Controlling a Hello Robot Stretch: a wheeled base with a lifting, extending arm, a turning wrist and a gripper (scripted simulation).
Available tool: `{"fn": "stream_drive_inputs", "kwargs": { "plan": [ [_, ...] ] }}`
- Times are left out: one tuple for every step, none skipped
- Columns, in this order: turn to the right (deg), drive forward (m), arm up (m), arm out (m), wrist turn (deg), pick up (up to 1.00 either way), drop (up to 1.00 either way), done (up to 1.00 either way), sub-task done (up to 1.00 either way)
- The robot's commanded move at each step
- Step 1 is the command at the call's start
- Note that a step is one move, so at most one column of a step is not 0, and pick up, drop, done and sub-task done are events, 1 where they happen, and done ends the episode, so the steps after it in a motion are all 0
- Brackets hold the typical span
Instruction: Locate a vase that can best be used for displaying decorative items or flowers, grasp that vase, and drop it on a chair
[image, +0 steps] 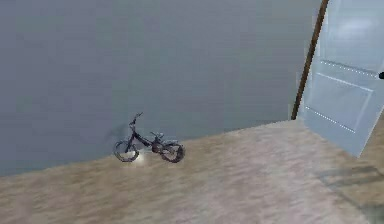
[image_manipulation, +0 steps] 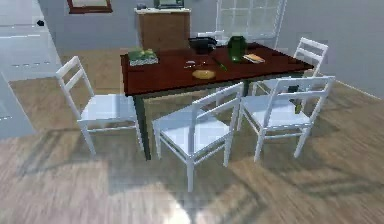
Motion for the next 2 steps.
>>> {"fn": "stream_drive_inputs", "kwargs": {
  "plan": [
    [-45.0, 0.00, 0.00, 0.00, 0.0, 0.00, 0.00, 0.00, 0.00],
    [-33.0, 0.00, 0.00, 0.00, 0.0, 0.00, 0.00, 0.00, 0.00]
  ]
}}
